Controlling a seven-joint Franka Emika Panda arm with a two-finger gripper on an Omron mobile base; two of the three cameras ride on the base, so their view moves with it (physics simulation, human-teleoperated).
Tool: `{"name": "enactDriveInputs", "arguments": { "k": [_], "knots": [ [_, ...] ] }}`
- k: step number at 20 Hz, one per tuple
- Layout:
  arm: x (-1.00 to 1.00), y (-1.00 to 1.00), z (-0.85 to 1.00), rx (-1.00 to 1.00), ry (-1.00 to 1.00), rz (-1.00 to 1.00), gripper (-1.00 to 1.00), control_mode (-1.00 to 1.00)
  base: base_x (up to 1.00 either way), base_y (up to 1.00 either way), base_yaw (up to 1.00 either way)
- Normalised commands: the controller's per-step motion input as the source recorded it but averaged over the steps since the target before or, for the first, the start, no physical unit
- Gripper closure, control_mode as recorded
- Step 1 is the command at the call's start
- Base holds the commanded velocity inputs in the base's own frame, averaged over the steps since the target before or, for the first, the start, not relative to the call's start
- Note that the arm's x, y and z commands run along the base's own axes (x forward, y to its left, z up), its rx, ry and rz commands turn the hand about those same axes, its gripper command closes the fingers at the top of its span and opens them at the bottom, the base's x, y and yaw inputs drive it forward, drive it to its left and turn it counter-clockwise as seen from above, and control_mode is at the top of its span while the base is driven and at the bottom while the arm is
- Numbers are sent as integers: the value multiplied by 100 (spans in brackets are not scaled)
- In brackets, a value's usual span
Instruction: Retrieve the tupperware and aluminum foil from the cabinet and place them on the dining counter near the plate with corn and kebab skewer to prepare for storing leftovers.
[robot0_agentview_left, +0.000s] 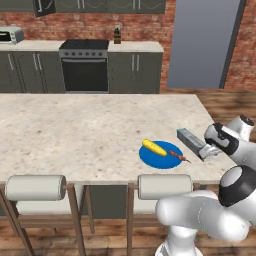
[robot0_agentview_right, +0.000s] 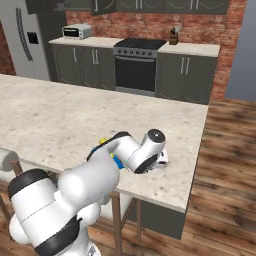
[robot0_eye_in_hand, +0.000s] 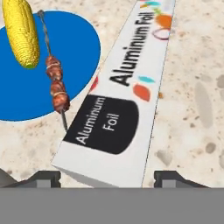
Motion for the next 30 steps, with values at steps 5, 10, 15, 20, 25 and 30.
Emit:
{"name": "enactDriveInputs", "arguments": {
  "k": [5, 10, 15, 20, 25, 30],
  "knots": [
    [-48, 16, 27, -2, 1, -2, -100, -100, 0, 0, 0],
    [-34, -11, 64, 0, 0, -4, -100, -100, 0, 0, 0],
    [-66, 17, 87, -1, 0, 0, -100, -100, 0, 0, 0],
    [-95, 84, 39, -12, 0, 8, -100, -100, 0, 0, 0],
    [-68, 100, 31, -20, 0, 8, -100, -100, 0, 0, 0],
    [-35, 77, 43, -16, -3, 2, -100, -100, 0, 0, 0]
  ]
}}
